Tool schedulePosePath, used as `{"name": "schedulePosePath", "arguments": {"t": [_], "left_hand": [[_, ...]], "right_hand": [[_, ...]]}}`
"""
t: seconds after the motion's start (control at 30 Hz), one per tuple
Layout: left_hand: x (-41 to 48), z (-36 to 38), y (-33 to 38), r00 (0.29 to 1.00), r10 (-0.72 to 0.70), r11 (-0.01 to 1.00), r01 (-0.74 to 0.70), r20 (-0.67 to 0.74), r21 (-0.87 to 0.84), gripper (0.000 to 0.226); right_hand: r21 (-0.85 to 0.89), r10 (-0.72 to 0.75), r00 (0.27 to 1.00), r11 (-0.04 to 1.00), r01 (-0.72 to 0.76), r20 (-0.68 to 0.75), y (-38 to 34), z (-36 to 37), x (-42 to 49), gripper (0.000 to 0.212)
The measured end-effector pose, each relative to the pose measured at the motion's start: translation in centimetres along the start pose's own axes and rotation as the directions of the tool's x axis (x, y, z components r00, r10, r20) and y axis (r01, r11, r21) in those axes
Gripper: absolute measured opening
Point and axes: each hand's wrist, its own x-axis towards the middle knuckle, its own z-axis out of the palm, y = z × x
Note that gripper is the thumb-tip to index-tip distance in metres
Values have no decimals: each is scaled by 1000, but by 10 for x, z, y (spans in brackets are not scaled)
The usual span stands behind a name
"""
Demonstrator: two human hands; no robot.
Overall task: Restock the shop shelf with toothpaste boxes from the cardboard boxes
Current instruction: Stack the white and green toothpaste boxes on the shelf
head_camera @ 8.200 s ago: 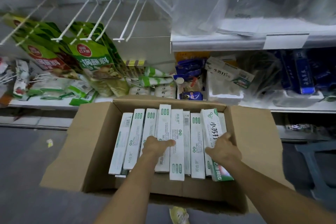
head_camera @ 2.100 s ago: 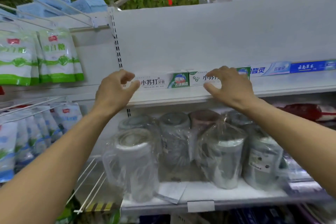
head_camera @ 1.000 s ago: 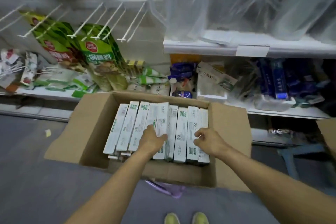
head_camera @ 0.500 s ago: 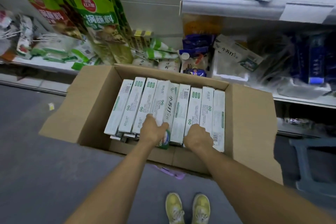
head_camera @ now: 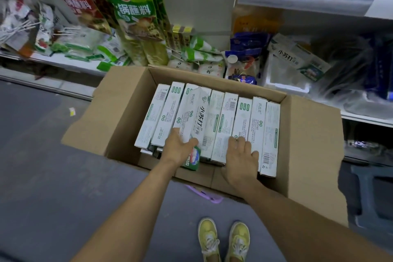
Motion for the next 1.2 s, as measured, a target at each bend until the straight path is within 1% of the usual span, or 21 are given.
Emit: {"name": "schedulePosePath", "arguments": {"t": [0.03, 0.07, 0.13, 0.2, 0.27, 0.37, 0.5, 0.57, 0.6, 0.67, 0.73, 0.9, 0.97, 1.03, 1.07, 1.13, 1.2], "left_hand": [[0, -3, -1, 1000, 2, 1000, -2, 0, -8, 28], [1, -4, -2, 1000, 2, 1000, -2, -1, -12, 30], [1, -5, -3, 1000, -1, 1000, 1, -6, -25, 32], [1, -4, -4, 1000, 2, 999, -3, -12, -42, 33], [1, -3, -4, 1000, 3, 999, -4, -19, -44, 32], [0, -5, -3, 1000, -1, 999, 0, -13, -43, 33], [-2, -12, -2, 1000, -23, 999, 22, -9, -45, 31], [-3, -15, 0, 999, -34, 998, 33, -7, -61, 30], [-4, -15, 1, 999, -36, 997, 36, -3, -76, 30], [-5, -13, 6, 999, -51, 994, 52, 14, -95, 29], [-8, -7, 12, 997, -68, 992, 72, 40, -102, 30], [-13, 12, 25, 982, -118, 984, 136, 146, -119, 35], [-14, 18, 30, 972, -156, 969, 185, 173, -162, 33], [-18, 23, 38, 962, -187, 948, 230, 197, -221, 25], [-18, 26, 41, 960, -191, 940, 239, 206, -244, 25], [-17, 30, 46, 955, -183, 937, 241, 232, -252, 33], [-16, 29, 46, 951, -194, 933, 255, 241, -255, 36]], "right_hand": [[-48, -114, 993, 992, 113, -13, 4, 3, 2, 85], [-81, -211, 978, 974, 210, 7, 7, 4, 5, 90], [-134, -333, 938, 929, 344, 96, 8, 6, 14, 93], [-176, -365, 923, 907, 382, 126, 8, 6, 23, 89], [-191, -371, 922, 903, 386, 110, 7, 4, 27, 84], [-210, -394, 918, 895, 393, 43, 11, -5, 27, 76], [-146, -459, 880, 885, 442, -121, 25, -11, 21, 58], [-55, -428, 885, 903, 426, -184, 27, -21, 15, 48], [18, -400, 894, 911, 411, -202, 27, -27, 12, 44], [210, -358, 923, 900, 381, -142, 27, -38, 9, 41], [386, -339, 933, 850, 359, -119, 23, -45, 8, 40], [553, -318, 937, 759, 344, -147, 24, -54, 22, 29], [624, -363, 924, 697, 354, -118, 34, -59, 29, 36], [667, -409, 912, 668, 330, -41, 45, -63, 34, 47], [670, -428, 904, 674, 310, 12, 49, -64, 36, 56], [670, -463, 881, 685, 285, 98, 54, -64, 37, 77], [652, -491, 857, 703, 284, 156, 59, -61, 36, 88]]}}
